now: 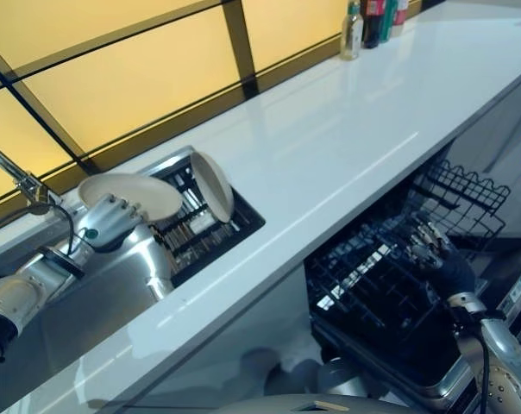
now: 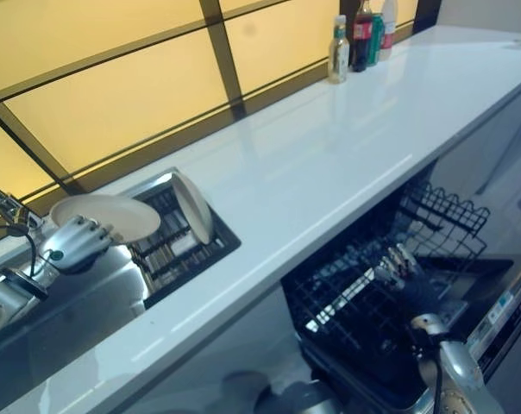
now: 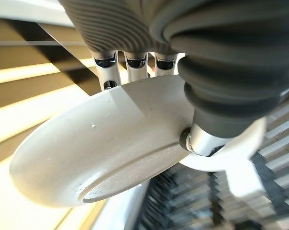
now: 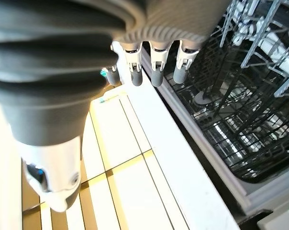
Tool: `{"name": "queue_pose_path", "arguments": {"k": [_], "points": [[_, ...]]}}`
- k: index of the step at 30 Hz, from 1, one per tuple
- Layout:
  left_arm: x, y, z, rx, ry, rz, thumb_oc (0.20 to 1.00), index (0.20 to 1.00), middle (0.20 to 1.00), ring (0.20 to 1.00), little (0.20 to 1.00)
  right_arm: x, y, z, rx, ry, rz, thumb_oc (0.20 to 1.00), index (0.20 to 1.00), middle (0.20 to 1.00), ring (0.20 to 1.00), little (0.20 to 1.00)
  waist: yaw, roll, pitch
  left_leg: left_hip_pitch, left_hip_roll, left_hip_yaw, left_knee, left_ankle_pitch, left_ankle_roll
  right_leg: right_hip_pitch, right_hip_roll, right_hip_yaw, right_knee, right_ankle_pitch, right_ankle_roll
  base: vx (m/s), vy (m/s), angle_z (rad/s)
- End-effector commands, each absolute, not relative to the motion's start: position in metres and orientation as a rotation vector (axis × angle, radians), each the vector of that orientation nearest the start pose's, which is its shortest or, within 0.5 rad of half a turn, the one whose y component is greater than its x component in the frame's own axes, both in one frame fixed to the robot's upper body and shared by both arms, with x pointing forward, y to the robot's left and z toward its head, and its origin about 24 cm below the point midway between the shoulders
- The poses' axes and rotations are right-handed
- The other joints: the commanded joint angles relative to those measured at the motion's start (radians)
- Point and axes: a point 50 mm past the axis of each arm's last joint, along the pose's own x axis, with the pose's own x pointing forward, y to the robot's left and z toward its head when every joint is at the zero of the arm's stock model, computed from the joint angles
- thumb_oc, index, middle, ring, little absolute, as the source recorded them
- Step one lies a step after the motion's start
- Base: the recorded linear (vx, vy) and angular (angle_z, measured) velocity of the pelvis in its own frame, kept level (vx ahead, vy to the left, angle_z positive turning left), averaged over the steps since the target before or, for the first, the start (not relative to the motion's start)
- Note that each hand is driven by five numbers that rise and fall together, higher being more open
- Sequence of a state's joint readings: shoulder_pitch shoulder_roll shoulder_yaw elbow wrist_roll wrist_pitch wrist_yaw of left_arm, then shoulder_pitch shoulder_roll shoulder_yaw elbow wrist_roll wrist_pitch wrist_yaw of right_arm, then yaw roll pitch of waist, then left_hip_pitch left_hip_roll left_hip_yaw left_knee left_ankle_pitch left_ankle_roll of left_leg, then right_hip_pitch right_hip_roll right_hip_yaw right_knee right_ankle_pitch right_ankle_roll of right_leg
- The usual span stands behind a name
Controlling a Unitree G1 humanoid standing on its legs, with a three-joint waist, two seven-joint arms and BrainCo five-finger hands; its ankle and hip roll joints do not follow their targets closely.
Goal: Pick up plates and place into dishwasher.
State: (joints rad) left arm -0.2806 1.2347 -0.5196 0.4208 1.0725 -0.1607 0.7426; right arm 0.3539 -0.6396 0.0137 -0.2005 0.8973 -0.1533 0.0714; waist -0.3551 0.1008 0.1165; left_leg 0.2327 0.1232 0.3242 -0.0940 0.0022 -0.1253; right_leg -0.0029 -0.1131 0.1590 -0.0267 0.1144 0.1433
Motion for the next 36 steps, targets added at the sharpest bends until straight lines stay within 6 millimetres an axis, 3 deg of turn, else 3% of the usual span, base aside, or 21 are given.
{"name": "queue_pose_path", "arguments": {"k": [1, 7, 10, 16, 24, 36], "points": [[0.274, 0.336, 0.196, 2.2, -0.716, 0.224, 0.2, 0.2, 0.2, 0.2, 0.2, 0.196, -0.235, 0.092, 0.309, -0.154, 0.134, 1.0, 1.0, 1.0, 1.0, 1.0, 0.028, -0.03, -0.078, -0.097, 0.008, -0.022, 0.04, 0.011, 0.052, 0.015, -0.009, -0.065, 0.011, -0.075, 0.041, -0.08, 0.006, 0.02], [0.273, 0.331, 0.219, 1.898, -0.814, 0.399, 0.2, 0.2, 0.2, 0.2, 0.2, 0.202, -0.227, 0.093, 0.32, -0.203, 0.12, 1.0, 1.0, 1.0, 1.0, 1.0, 0.057, -0.041, -0.097, -0.1, 0.009, -0.039, 0.031, 0.012, 0.056, 0.019, 0.002, -0.069, 0.007, -0.08, 0.035, -0.1, 0.015, 0.04], [0.271, 0.325, 0.224, 1.667, -0.847, 0.48, 0.2, 0.2, 0.2, 0.2, 0.2, 0.205, -0.224, 0.094, 0.313, -0.242, 0.093, 1.0, 1.0, 1.0, 1.0, 1.0, 0.077, -0.049, -0.105, -0.104, 0.011, -0.051, 0.03, 0.013, 0.058, 0.021, 0.005, -0.079, 0.01, -0.086, 0.03, -0.11, 0.024, 0.11], [0.264, 0.302, 0.215, 1.167, -0.901, 0.467, 0.2, 0.2, 0.2, 0.2, 0.2, 0.21, -0.227, 0.1, 0.262, -0.333, -0.037, 1.0, 1.0, 1.0, 1.0, 1.0, 0.116, -0.071, -0.122, -0.113, 0.008, -0.09, 0.025, 0.013, 0.061, 0.023, 0.009, -0.103, 0.014, -0.092, 0.021, -0.1, 0.03, 0.15], [0.255, 0.26, 0.212, 0.504, -0.902, 0.241, 0.2, 0.2, 0.2, 0.2, 0.2, 0.218, -0.229, 0.111, 0.296, -0.413, -0.079, 1.0, 1.0, 1.0, 1.0, 1.0, 0.147, -0.087, -0.138, -0.125, -0.004, -0.142, 0.018, 0.006, 0.068, 0.022, 0.011, -0.111, 0.015, -0.095, 0.015, -0.07, 0.026, 0.1], [0.256, 0.192, 0.185, -0.58, -0.794, -0.354, 0.2, 0.2, 0.2, 0.2, 0.2, 0.24, -0.193, 0.113, 0.477, -0.396, 0.123, 1.0, 1.0, 1.0, 1.0, 1.0, 0.172, -0.095, -0.134, -0.133, -0.015, -0.165, 0.017, -0.002, 0.076, 0.021, 0.004, -0.12, 0.007, -0.087, 0.006, -0.05, 0.008, 0.02]]}}
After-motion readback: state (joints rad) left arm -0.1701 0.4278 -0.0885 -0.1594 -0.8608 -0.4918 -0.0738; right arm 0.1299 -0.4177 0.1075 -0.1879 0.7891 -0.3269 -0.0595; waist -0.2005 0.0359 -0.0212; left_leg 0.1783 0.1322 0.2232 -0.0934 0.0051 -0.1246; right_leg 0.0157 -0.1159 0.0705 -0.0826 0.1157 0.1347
